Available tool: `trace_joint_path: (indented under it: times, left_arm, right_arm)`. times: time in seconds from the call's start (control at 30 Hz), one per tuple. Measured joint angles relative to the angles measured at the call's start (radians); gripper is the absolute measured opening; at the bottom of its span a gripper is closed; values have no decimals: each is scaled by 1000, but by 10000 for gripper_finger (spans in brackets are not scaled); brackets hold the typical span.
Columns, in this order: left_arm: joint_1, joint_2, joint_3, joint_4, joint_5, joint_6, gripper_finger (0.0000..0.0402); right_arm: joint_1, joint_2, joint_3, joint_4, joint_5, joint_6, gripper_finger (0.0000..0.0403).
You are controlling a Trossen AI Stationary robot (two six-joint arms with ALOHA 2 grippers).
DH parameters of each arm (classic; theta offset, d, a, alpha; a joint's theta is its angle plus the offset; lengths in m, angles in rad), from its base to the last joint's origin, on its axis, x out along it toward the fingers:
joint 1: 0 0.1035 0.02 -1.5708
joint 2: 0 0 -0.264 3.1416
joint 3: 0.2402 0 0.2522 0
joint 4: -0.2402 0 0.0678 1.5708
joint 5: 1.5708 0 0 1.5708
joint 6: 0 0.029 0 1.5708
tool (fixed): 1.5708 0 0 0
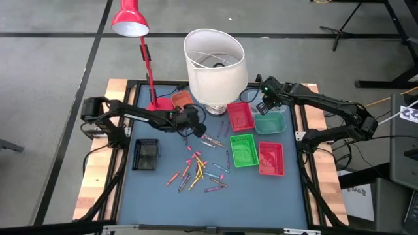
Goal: Sort crayons
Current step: Put the violet crayon into the orange bin
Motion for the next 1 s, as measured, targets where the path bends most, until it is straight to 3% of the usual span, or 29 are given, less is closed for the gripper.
trace_joint_path:
  times: [0.37,1.0]
  left_arm:
    - [66,-31,0,-201,-48,33,12]
    - [128,-30,0,-221,-39,26,12]
  right_arm:
    - [0,0,0,1,-4,0,122]
    - [0,0,0,3,-10,0,122]
